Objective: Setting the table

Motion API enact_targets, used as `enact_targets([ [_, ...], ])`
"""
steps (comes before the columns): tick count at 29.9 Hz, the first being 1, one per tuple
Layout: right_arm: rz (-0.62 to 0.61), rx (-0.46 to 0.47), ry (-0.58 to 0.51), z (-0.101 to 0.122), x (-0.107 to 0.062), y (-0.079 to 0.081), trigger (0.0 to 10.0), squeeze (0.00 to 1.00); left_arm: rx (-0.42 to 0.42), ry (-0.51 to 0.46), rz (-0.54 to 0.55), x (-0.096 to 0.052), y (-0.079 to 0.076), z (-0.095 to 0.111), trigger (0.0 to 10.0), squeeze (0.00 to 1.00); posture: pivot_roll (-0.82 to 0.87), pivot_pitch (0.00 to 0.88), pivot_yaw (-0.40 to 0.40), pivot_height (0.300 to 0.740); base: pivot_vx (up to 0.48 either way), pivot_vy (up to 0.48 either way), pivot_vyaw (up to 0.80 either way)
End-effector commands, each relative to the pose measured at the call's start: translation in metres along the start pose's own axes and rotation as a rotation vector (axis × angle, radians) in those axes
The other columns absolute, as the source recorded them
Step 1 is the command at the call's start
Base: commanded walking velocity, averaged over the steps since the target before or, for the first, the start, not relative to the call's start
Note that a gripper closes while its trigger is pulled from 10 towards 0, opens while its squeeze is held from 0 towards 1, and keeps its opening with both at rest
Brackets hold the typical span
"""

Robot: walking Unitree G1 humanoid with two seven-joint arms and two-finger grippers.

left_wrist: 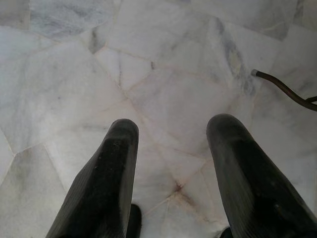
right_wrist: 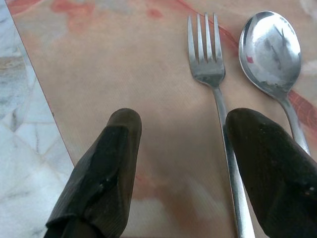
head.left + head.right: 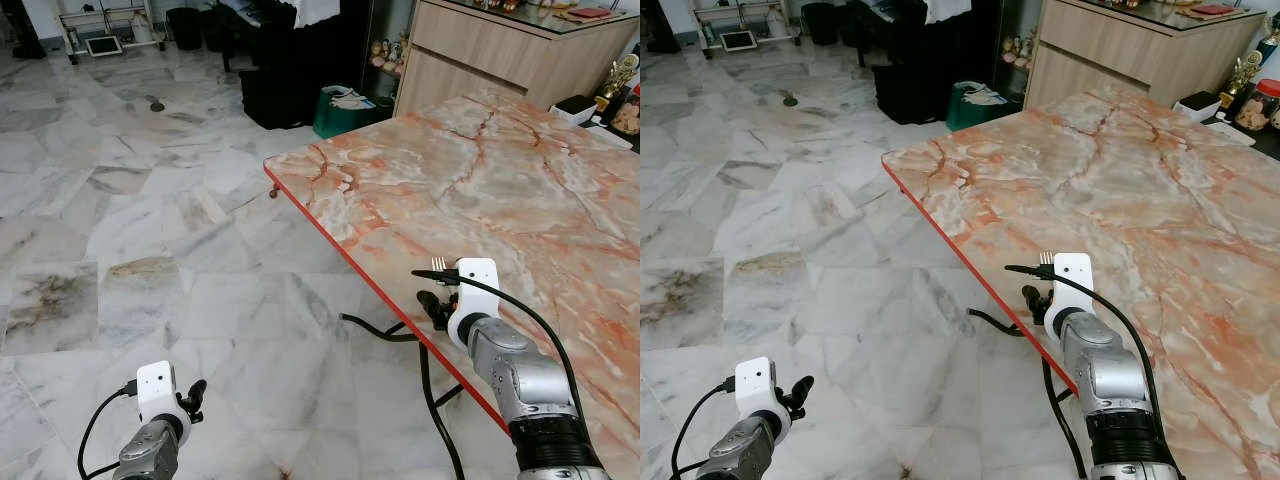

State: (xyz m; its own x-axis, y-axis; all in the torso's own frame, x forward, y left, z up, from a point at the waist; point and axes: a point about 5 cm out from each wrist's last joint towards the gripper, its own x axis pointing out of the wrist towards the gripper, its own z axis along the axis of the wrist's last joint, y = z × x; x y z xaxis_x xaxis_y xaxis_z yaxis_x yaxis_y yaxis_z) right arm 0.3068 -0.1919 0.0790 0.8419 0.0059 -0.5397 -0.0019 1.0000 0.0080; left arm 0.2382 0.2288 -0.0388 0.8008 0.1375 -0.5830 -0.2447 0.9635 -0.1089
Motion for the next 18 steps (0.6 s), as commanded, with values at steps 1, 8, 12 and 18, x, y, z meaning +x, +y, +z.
enact_targets([
  [1, -0.016, -0.008, -0.018, 0.004, -0.001, -0.004, 10.0, 0.00, -0.001, 0.011, 0.005, -0.001, 0.002, -0.002, 10.0, 0.00, 0.00, 0.000, -0.062, 0.740, 0.000, 0.000, 0.00],
  [8, -0.034, -0.007, -0.035, 0.007, 0.000, -0.009, 10.0, 0.00, -0.002, 0.011, 0.004, -0.001, 0.001, -0.003, 10.0, 0.00, 0.00, 0.000, -0.061, 0.740, 0.000, 0.000, 0.00],
  [12, -0.044, -0.007, -0.025, 0.004, 0.001, -0.012, 10.0, 0.00, 0.000, 0.011, 0.003, -0.001, 0.001, -0.003, 10.0, 0.00, 0.00, 0.000, -0.059, 0.740, 0.000, 0.000, 0.00],
  [18, -0.051, -0.002, -0.014, -0.001, 0.004, -0.014, 10.0, 0.00, 0.002, 0.012, 0.003, -0.001, 0.001, -0.003, 10.0, 0.00, 0.00, 0.000, -0.058, 0.740, 0.000, 0.000, 0.00],
])
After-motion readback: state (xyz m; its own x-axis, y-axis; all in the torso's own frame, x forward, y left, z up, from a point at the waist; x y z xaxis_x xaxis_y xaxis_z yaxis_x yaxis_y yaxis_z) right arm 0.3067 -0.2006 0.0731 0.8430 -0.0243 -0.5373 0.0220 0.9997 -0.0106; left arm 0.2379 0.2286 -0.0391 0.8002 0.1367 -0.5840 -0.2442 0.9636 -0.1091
